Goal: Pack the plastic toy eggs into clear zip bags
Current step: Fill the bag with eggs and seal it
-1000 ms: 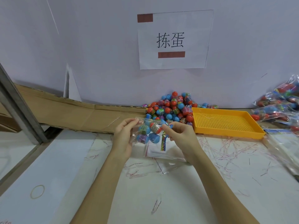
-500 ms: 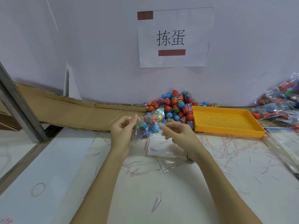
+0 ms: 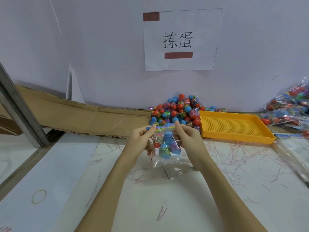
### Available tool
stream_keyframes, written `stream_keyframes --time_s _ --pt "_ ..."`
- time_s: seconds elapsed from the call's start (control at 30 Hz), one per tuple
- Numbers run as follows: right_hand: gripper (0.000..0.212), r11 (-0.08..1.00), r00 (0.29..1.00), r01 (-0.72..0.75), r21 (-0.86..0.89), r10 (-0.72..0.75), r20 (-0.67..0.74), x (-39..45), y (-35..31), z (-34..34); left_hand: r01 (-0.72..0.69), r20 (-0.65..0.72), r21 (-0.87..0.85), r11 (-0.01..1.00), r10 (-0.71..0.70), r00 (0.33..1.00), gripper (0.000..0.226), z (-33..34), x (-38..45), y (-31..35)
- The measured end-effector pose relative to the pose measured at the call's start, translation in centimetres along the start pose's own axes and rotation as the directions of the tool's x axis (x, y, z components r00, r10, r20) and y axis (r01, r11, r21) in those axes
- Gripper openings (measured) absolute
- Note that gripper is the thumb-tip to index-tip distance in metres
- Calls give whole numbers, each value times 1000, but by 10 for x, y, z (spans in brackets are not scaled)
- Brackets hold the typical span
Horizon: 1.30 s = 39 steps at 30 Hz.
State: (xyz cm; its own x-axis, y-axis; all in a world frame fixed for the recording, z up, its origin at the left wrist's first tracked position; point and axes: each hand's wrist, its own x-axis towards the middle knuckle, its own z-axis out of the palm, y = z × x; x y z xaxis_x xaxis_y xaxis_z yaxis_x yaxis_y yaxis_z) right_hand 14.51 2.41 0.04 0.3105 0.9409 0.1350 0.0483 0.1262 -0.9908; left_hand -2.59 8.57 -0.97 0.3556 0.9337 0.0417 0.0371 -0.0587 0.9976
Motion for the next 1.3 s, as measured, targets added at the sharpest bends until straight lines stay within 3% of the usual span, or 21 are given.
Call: stream_keyframes --time_s 0.17,0.33,0.5,0.67,0.9,1.07,1.17,1.3 --pt "31 995 978 -93 23 87 191 0 -4 -5 -53 -243 -96 994 28 970 33 -2 0 1" --pt "22 998 987 -44 -51 51 154 -2 -5 -7 -12 -220 -208 978 -35 975 26 -5 3 4" --pt "27 999 969 -36 -22 41 243 -4 -5 -4 -35 -166 -119 992 15 986 31 -6 1 1" --pt "30 1000 979 -23 -5 23 200 -3 -4 -4 -231 -342 111 967 255 905 25 -7 4 -3" --pt "28 997 970 -60 55 45 238 -5 -3 6 -251 -415 180 951 304 858 25 -5 5 -4" --pt "30 999 981 -38 16 34 192 -4 1 7 -345 -322 230 910 406 855 21 -4 2 -2" --pt "28 1000 987 -27 10 25 160 -3 3 5 -345 -327 194 918 392 860 21 -3 4 -3" --pt "36 983 989 146 -108 -149 -23 -2 7 6 -359 -363 258 897 435 824 19 -2 4 -4"
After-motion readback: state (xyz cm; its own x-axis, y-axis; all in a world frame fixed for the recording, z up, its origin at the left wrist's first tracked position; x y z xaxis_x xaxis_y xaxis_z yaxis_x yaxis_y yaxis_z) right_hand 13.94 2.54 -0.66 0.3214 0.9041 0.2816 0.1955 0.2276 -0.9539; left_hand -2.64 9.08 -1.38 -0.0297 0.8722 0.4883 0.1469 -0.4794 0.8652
